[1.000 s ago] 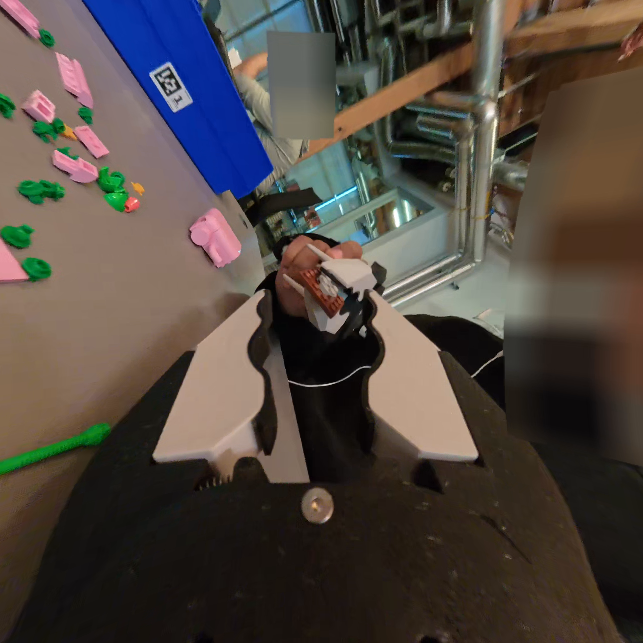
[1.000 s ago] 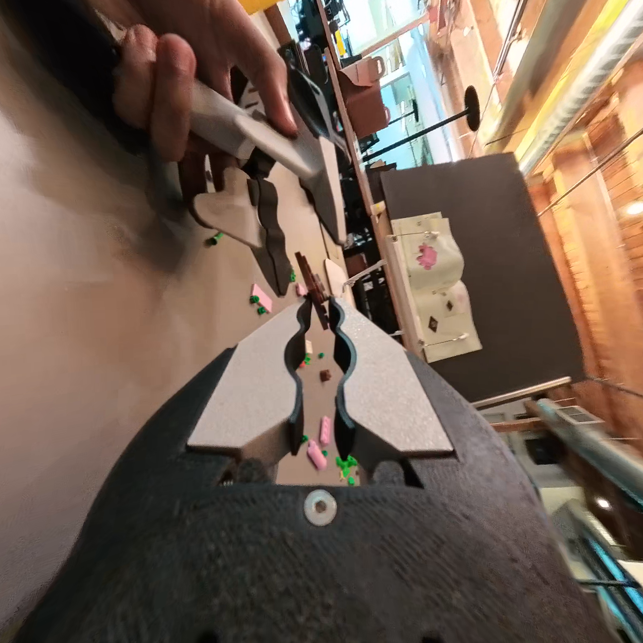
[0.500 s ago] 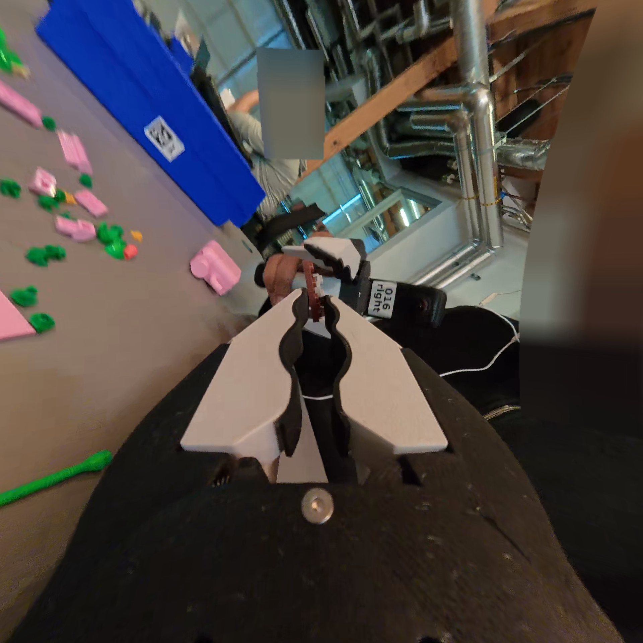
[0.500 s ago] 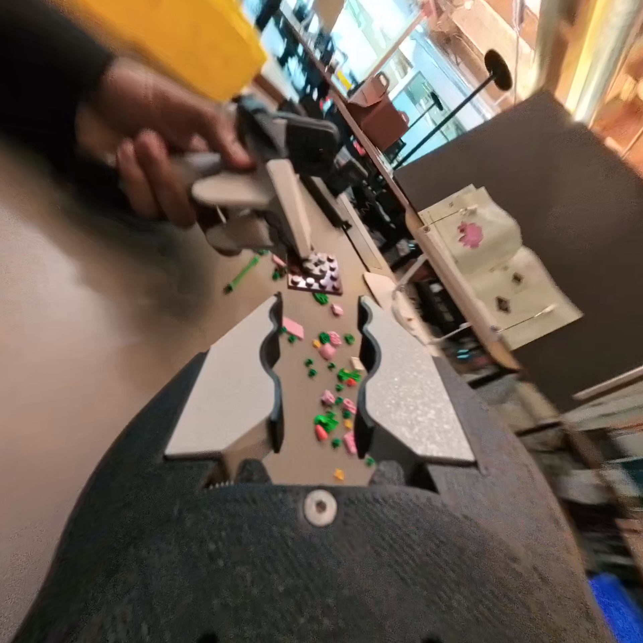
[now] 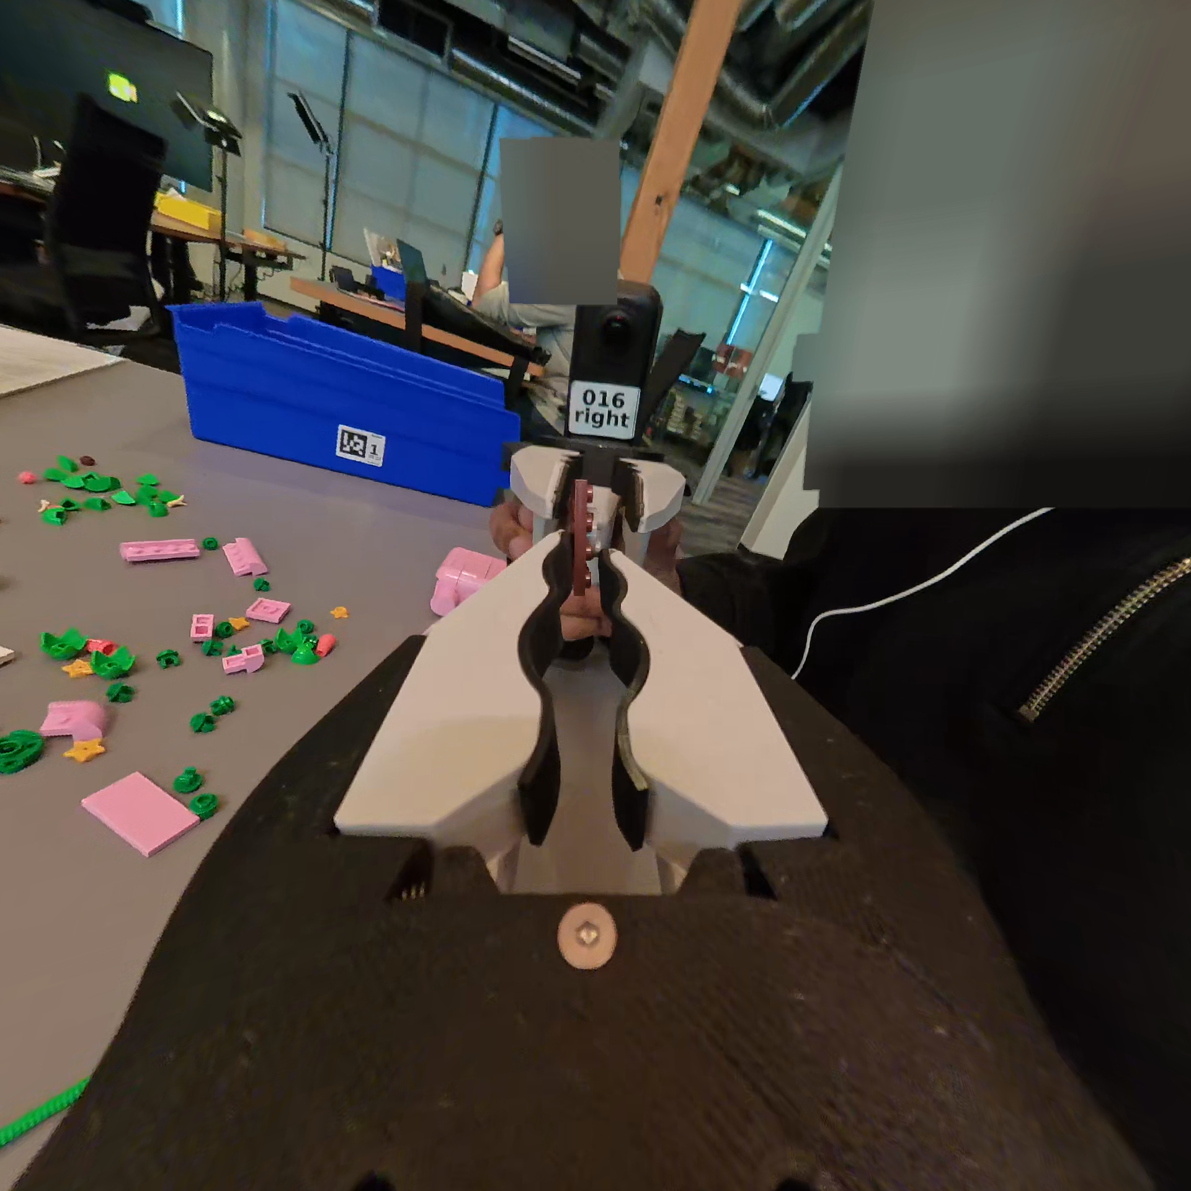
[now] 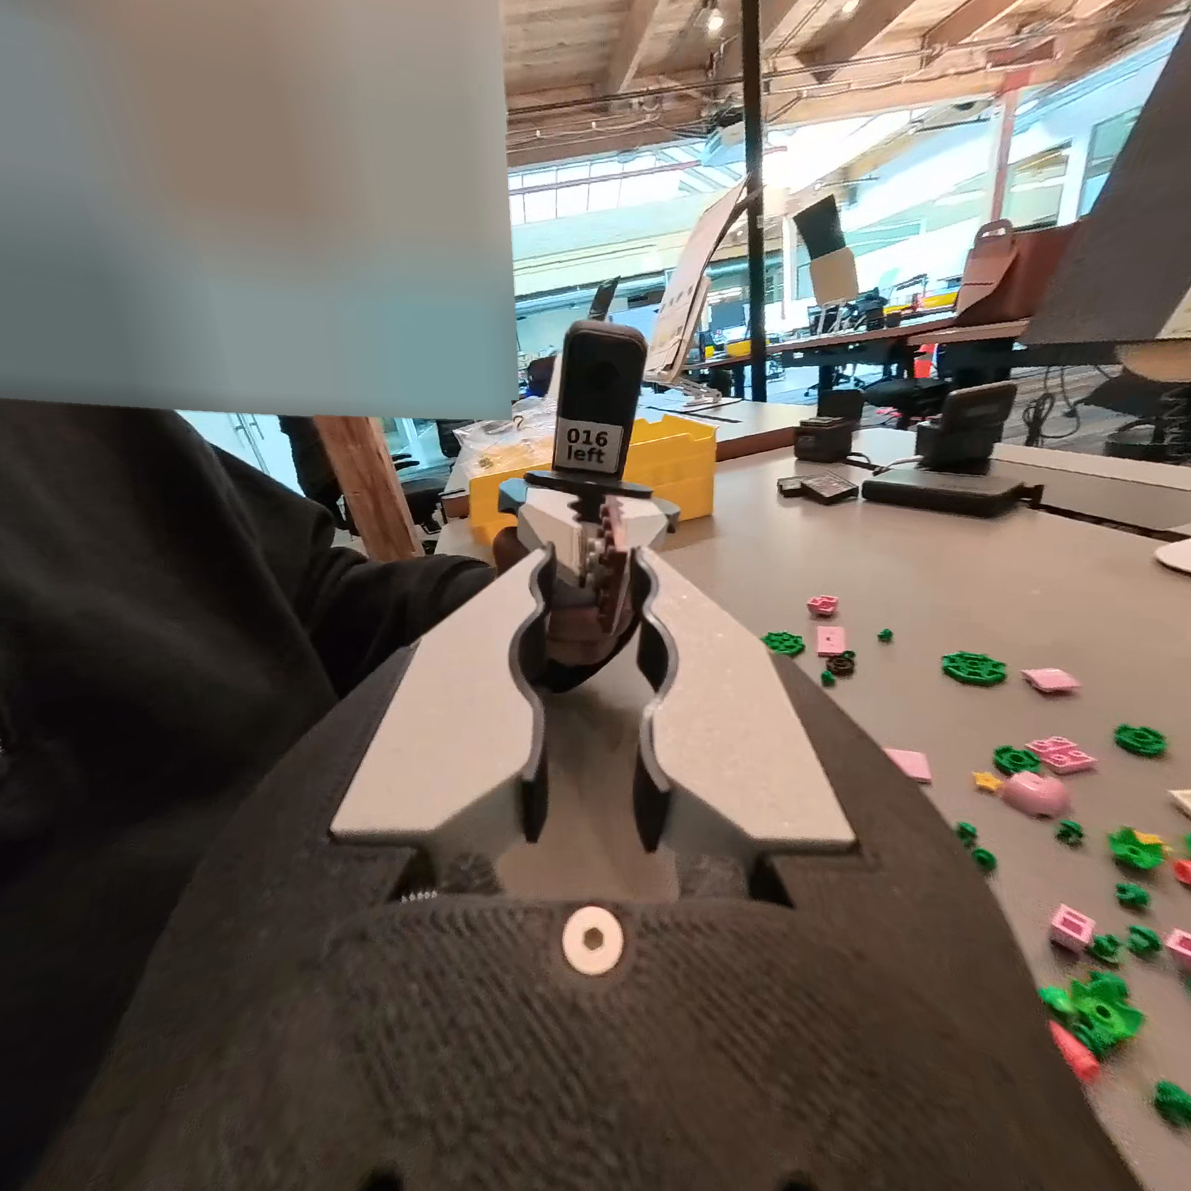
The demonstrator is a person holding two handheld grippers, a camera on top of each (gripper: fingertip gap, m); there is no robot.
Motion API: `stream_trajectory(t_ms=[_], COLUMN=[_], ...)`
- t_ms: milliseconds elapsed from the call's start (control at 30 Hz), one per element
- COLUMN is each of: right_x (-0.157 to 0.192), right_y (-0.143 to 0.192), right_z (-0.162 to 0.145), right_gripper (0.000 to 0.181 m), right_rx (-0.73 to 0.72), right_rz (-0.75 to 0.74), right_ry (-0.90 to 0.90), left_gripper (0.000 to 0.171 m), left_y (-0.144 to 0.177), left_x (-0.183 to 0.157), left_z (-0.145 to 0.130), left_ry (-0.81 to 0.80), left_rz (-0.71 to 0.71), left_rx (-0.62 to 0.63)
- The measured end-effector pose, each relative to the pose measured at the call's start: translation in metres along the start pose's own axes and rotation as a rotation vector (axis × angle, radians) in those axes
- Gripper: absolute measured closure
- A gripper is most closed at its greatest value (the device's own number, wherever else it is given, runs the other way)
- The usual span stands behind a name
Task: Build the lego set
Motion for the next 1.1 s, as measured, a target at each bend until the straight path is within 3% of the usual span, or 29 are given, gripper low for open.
stream_trajectory(t_ms=[100,1100], right_x=[0.0000,-0.0041], right_y=[0.0005,0.0039], right_z=[0.0006,-0.0014], right_gripper=[0.174,0.176], right_rx=[-0.006,0.067], right_rz=[0.000,-0.033], right_ry=[0.012,0.052], left_gripper=[0.168,0.166], left_y=[-0.0037,-0.0056], left_x=[-0.0028,0.0014], left_z=[-0.0038,-0.0070], left_ry=[-0.020,-0.061], left_rz=[-0.007,0.065], left_rx=[0.026,0.052])
Point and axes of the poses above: each gripper's, where its closed fingertips meet, y back along the fingers, z out of its top, x = y × z across the jaws, the point moved 7 cm from there along y, back along the fingers, and after that the axes turned 6 degrees about -x, right-handed, at the moved point
